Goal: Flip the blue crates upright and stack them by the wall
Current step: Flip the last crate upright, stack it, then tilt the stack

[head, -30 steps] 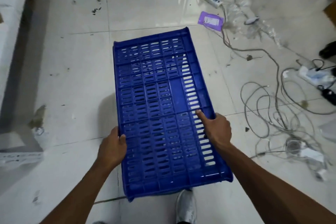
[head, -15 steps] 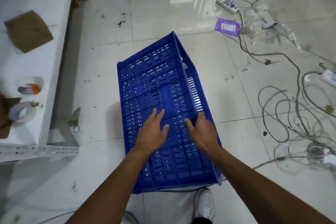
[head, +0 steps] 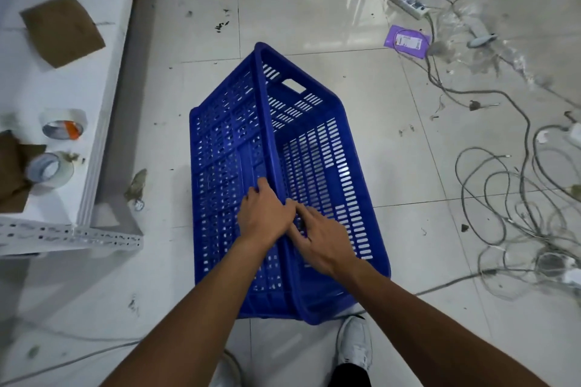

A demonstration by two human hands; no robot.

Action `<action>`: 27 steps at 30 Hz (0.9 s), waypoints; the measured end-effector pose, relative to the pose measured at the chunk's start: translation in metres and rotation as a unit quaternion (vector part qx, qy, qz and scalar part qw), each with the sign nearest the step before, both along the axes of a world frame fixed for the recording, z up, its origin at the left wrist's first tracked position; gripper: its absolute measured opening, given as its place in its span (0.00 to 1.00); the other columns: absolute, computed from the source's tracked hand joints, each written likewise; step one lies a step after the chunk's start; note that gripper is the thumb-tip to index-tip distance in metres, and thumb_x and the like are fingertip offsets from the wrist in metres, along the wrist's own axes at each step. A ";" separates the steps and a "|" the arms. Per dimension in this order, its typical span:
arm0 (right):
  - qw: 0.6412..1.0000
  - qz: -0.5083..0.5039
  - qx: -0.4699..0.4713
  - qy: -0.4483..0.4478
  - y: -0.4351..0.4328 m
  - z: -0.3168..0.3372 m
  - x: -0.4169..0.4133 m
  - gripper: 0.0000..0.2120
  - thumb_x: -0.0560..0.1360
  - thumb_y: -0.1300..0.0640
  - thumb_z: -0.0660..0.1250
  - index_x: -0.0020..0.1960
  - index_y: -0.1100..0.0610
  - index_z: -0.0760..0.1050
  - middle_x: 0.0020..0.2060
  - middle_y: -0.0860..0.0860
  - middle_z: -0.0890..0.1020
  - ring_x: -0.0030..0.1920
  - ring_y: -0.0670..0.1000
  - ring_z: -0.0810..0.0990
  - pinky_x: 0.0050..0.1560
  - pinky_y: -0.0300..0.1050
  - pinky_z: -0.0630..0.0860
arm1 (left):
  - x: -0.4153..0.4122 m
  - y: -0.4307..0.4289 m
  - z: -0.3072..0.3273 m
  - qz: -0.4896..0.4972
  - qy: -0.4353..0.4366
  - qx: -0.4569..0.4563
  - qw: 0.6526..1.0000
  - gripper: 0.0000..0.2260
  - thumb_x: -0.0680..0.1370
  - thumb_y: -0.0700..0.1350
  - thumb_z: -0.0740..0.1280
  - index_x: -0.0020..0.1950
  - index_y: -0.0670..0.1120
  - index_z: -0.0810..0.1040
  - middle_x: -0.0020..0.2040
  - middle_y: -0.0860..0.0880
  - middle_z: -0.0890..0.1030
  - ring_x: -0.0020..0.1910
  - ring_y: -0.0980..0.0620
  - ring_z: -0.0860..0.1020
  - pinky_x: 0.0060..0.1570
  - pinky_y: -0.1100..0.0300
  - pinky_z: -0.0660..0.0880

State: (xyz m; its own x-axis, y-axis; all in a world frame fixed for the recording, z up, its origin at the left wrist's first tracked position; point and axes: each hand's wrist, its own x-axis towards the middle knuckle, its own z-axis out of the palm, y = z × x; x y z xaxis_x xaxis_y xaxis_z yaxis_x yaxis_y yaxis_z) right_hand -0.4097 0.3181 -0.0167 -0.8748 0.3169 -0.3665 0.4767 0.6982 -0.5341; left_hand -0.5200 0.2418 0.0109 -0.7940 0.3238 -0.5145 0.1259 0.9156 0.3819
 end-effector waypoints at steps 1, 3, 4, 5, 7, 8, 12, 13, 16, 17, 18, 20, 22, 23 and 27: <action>1.000 0.000 0.007 0.000 0.003 -0.004 0.001 0.36 0.74 0.26 0.36 0.76 0.40 0.54 0.60 0.49 0.78 0.50 0.52 0.81 0.50 0.54 0.79 | -0.003 0.000 0.000 -0.005 0.004 -0.014 1.000 0.35 0.79 0.56 0.64 0.79 0.45 0.53 0.74 0.40 0.69 0.67 0.38 0.73 0.61 0.43 0.74; 0.999 -0.029 0.012 -0.003 0.013 -0.012 0.005 0.35 0.76 0.28 0.39 0.78 0.43 0.56 0.67 0.50 0.76 0.58 0.53 0.80 0.57 0.54 0.77 | -0.012 -0.010 -0.005 0.000 0.010 -0.023 1.000 0.33 0.79 0.52 0.65 0.79 0.43 0.53 0.71 0.39 0.71 0.62 0.37 0.76 0.53 0.45 0.75; 0.998 -0.063 0.013 -0.011 0.021 -0.020 0.009 0.32 0.79 0.31 0.43 0.77 0.45 0.58 0.67 0.50 0.76 0.60 0.53 0.79 0.59 0.53 0.77 | -0.018 -0.020 -0.007 0.017 0.010 -0.017 1.000 0.31 0.79 0.50 0.64 0.78 0.42 0.55 0.69 0.38 0.73 0.59 0.37 0.77 0.49 0.47 0.75; 0.994 -0.103 0.013 -0.024 0.032 -0.031 0.015 0.28 0.81 0.36 0.49 0.77 0.46 0.60 0.66 0.50 0.76 0.60 0.54 0.79 0.58 0.53 0.76 | -0.023 -0.032 -0.011 0.042 0.007 -0.012 0.999 0.29 0.79 0.49 0.64 0.76 0.41 0.58 0.66 0.39 0.75 0.56 0.38 0.78 0.47 0.48 0.75; 0.982 -0.173 0.003 -0.080 0.056 -0.050 0.029 0.23 0.80 0.44 0.57 0.74 0.46 0.63 0.63 0.51 0.78 0.57 0.56 0.80 0.57 0.52 0.77 | -0.034 -0.061 -0.017 0.108 0.006 0.003 0.994 0.22 0.78 0.46 0.64 0.70 0.41 0.64 0.60 0.38 0.78 0.51 0.38 0.78 0.48 0.48 0.75; 0.975 -0.190 -0.004 -0.113 0.068 -0.056 0.038 0.23 0.78 0.45 0.60 0.72 0.46 0.64 0.62 0.52 0.79 0.56 0.57 0.81 0.56 0.53 0.77 | -0.039 -0.077 -0.020 0.139 0.005 0.004 0.990 0.20 0.78 0.45 0.64 0.69 0.40 0.65 0.59 0.37 0.79 0.51 0.38 0.78 0.50 0.48 0.75; 0.960 -0.190 -0.005 -0.205 0.094 -0.083 0.063 0.31 0.79 0.46 0.64 0.77 0.51 0.58 0.69 0.55 0.74 0.64 0.59 0.78 0.61 0.58 0.76 | -0.061 -0.130 -0.044 0.213 -0.021 0.005 0.977 0.27 0.72 0.47 0.69 0.68 0.40 0.67 0.63 0.34 0.78 0.58 0.33 0.78 0.57 0.46 0.75; 0.960 -0.189 -0.007 -0.207 0.097 -0.092 0.065 0.31 0.80 0.46 0.64 0.78 0.52 0.57 0.71 0.56 0.72 0.66 0.59 0.76 0.63 0.58 0.75 | -0.065 -0.140 -0.054 0.222 -0.034 0.009 0.974 0.29 0.69 0.50 0.69 0.68 0.41 0.68 0.62 0.35 0.78 0.58 0.33 0.78 0.56 0.47 0.75; 0.960 -0.193 -0.043 -0.197 0.098 -0.116 0.058 0.32 0.79 0.41 0.62 0.78 0.53 0.59 0.68 0.57 0.75 0.63 0.58 0.78 0.61 0.55 0.74 | -0.071 -0.170 -0.087 0.228 -0.072 0.016 0.971 0.25 0.73 0.51 0.70 0.67 0.46 0.67 0.63 0.40 0.78 0.57 0.37 0.78 0.59 0.43 0.77; 0.961 -0.195 -0.063 -0.185 0.096 -0.123 0.052 0.32 0.79 0.39 0.61 0.77 0.54 0.61 0.65 0.56 0.78 0.59 0.58 0.80 0.58 0.54 0.75 | -0.073 -0.180 -0.101 0.231 -0.087 0.020 0.969 0.25 0.73 0.51 0.70 0.68 0.48 0.67 0.63 0.41 0.78 0.57 0.38 0.79 0.59 0.42 0.77; 0.961 -0.202 -0.074 -0.171 0.091 -0.130 0.045 0.30 0.79 0.38 0.60 0.74 0.54 0.64 0.62 0.56 0.80 0.54 0.57 0.80 0.54 0.52 0.75 | -0.074 -0.188 -0.115 0.232 -0.102 0.029 0.967 0.26 0.73 0.51 0.70 0.69 0.48 0.67 0.63 0.43 0.78 0.57 0.39 0.79 0.60 0.42 0.77; 0.962 -0.229 -0.052 -0.141 0.083 -0.141 0.034 0.24 0.80 0.37 0.58 0.65 0.54 0.71 0.55 0.55 0.81 0.46 0.56 0.77 0.47 0.49 0.73 | -0.070 -0.192 -0.123 0.228 -0.131 0.041 0.964 0.29 0.72 0.52 0.70 0.71 0.48 0.67 0.64 0.45 0.78 0.58 0.42 0.79 0.61 0.44 0.77; 0.964 -0.242 0.031 -0.109 0.080 -0.153 0.023 0.21 0.81 0.39 0.56 0.57 0.56 0.72 0.51 0.56 0.81 0.42 0.56 0.75 0.43 0.48 0.70 | -0.063 -0.193 -0.134 0.235 -0.151 0.049 0.959 0.26 0.75 0.46 0.69 0.71 0.47 0.67 0.65 0.44 0.77 0.57 0.43 0.78 0.61 0.47 0.76; 0.963 -0.243 0.070 -0.093 0.081 -0.158 0.018 0.20 0.81 0.41 0.55 0.54 0.57 0.72 0.49 0.57 0.80 0.41 0.56 0.74 0.42 0.48 0.69 | -0.059 -0.195 -0.142 0.241 -0.156 0.054 0.956 0.25 0.77 0.43 0.68 0.72 0.46 0.66 0.66 0.43 0.77 0.58 0.43 0.78 0.60 0.48 0.76; 0.961 -0.249 0.102 -0.064 0.083 -0.169 0.009 0.16 0.83 0.43 0.54 0.49 0.56 0.66 0.43 0.55 0.77 0.37 0.56 0.74 0.39 0.49 0.68 | -0.051 -0.196 -0.168 0.244 -0.164 0.062 0.954 0.24 0.80 0.42 0.64 0.74 0.46 0.61 0.67 0.43 0.75 0.56 0.45 0.76 0.59 0.50 0.75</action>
State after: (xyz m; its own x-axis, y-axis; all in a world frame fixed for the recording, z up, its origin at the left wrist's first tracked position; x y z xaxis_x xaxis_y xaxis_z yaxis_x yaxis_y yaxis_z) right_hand -0.4008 0.4009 -0.1859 -0.5474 0.7619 -0.3462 0.8318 0.4501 -0.3248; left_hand -0.5713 0.0462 -0.1568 -0.6689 0.0312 -0.7427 -0.4478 0.7806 0.4361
